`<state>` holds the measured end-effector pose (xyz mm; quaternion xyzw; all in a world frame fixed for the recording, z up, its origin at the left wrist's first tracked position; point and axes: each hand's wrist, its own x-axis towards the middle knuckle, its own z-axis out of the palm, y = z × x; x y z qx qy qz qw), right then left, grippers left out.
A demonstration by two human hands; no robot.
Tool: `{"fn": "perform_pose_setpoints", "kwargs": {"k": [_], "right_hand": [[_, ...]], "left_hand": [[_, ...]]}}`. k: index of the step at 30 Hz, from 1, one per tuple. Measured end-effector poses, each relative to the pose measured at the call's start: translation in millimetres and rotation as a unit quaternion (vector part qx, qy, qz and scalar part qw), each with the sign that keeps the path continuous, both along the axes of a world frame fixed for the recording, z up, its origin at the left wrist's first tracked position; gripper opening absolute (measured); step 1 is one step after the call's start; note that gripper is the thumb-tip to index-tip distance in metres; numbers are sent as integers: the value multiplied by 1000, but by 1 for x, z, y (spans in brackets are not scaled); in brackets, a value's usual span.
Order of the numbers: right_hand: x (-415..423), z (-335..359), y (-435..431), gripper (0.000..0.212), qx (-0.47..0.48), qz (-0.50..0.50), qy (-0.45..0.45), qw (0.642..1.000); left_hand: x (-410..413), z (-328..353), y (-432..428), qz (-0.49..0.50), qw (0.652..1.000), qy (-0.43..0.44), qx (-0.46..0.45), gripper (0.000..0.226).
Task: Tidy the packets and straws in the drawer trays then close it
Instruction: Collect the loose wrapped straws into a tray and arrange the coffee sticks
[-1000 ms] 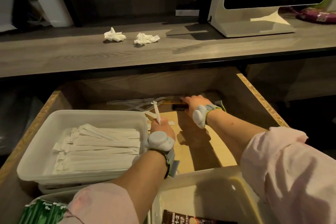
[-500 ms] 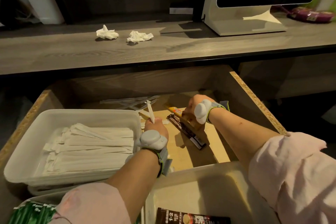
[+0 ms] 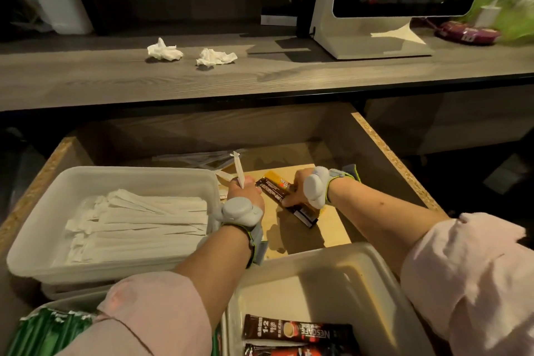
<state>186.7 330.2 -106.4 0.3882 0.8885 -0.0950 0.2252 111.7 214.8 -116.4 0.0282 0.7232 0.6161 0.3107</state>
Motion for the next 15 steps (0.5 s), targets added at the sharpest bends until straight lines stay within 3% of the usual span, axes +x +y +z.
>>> {"fn": "perform_pose_setpoints", "kwargs": {"k": [2, 5, 7, 10, 13, 15], "right_hand": [[-5, -15, 2, 29, -5, 1, 33, 999], [-6, -10, -8, 18, -28, 19, 35, 999], [-1, -3, -12, 37, -33, 13, 60, 998], [12, 22, -15, 41, -46, 19, 64, 997], [37, 68, -33, 42, -24, 44, 21, 999], [51, 90, -54, 42, -62, 91, -8, 994]], "left_hand": [[-4, -8, 2, 0, 1000, -5, 29, 13], [-2, 2, -2, -15, 999, -4, 31, 14], [-3, 6, -4, -21, 999, -16, 39, 14], [-8, 17, -3, -36, 998, -12, 57, 15], [-7, 34, -6, -55, 997, 46, 35, 24], [-11, 39, -6, -42, 997, 50, 49, 29]]}}
